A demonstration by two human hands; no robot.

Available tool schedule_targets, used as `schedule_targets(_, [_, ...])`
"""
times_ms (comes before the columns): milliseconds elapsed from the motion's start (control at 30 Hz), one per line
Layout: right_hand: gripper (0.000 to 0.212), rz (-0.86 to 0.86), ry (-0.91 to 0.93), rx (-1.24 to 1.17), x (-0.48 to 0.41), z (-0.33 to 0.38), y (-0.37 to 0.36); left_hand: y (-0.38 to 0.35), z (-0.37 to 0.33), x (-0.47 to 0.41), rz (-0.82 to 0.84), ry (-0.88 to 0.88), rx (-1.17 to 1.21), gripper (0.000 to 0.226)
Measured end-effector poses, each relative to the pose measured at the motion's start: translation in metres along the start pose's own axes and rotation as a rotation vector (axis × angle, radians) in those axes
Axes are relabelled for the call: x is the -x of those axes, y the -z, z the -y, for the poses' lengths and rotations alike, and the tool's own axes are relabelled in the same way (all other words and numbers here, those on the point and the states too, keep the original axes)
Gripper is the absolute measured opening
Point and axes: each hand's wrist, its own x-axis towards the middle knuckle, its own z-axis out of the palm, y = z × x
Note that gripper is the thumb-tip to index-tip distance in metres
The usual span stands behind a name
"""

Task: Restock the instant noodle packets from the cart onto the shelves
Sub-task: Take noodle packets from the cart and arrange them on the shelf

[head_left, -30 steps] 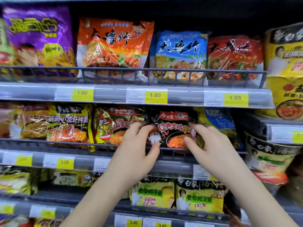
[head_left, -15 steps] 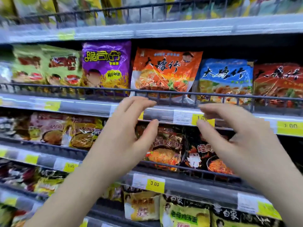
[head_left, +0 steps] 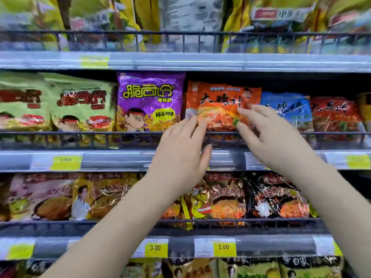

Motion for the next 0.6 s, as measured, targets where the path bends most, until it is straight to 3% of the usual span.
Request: schedule_targets(600, [0.046, 0.003, 0.07, -0.015, 0.018, -0.011, -0.005, 0.001, -0.004, -0.006, -0.098, 0.101, 0.087, 0.037])
